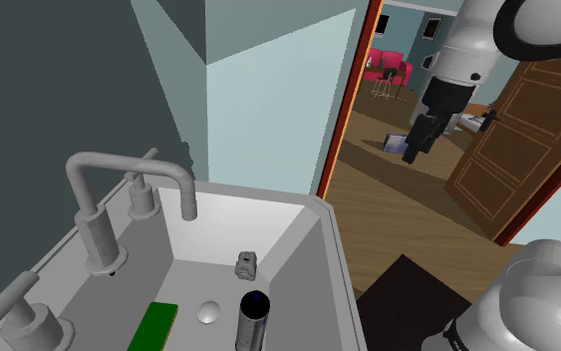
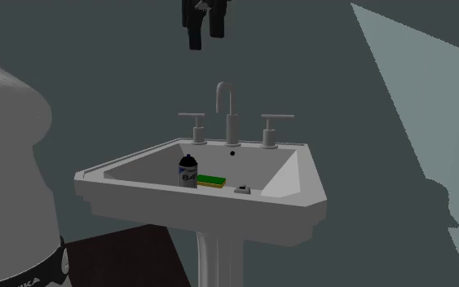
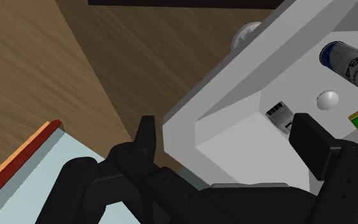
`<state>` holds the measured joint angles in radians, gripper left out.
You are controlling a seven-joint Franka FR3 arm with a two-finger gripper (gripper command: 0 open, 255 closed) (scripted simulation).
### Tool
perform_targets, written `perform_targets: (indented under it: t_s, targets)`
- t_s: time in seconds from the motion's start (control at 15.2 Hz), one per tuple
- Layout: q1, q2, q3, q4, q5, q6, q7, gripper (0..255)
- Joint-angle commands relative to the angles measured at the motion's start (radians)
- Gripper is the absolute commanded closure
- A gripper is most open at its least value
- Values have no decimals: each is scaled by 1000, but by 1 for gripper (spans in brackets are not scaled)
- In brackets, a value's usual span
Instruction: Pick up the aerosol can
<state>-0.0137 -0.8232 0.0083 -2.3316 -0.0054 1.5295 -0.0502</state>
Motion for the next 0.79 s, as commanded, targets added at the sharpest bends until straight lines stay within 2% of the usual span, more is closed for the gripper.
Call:
perform_targets:
  t_s: [0.0,0.4,0.73]
  targets:
    - [0,0,0,0,0,0,0,0]
    - [28,0,138,-108,80,110,161,0]
    - [53,47,260,-161,144,214,295,0]
